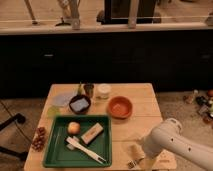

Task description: Place fork in red bowl

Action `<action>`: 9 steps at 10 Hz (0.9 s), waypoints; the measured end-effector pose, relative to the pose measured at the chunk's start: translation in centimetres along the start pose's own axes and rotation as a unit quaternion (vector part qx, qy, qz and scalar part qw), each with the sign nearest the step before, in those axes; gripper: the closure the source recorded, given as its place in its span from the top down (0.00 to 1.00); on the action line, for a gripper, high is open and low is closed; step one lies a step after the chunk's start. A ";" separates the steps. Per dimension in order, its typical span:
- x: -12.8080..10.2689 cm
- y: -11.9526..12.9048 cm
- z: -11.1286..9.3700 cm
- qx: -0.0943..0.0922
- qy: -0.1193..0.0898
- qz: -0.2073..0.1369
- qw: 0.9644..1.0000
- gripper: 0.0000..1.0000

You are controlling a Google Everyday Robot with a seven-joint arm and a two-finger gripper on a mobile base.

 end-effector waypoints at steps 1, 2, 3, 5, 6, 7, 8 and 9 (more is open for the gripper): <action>0.2 -0.2 0.3 0.000 0.000 -0.001 1.000 0.80; 0.3 -0.3 0.6 -0.001 -0.001 -0.002 1.000 0.80; 0.3 -0.6 0.9 -0.003 -0.002 -0.004 1.000 0.80; 0.4 -0.8 1.5 -0.008 -0.005 -0.006 1.000 0.80; 0.5 -0.7 1.7 -0.012 -0.005 -0.006 1.000 0.80; 0.6 -0.7 2.0 -0.014 -0.007 -0.005 1.000 0.80; 0.6 -0.8 2.2 -0.016 -0.009 -0.004 1.000 0.80; 0.6 -0.8 2.3 -0.017 -0.010 -0.003 1.000 0.80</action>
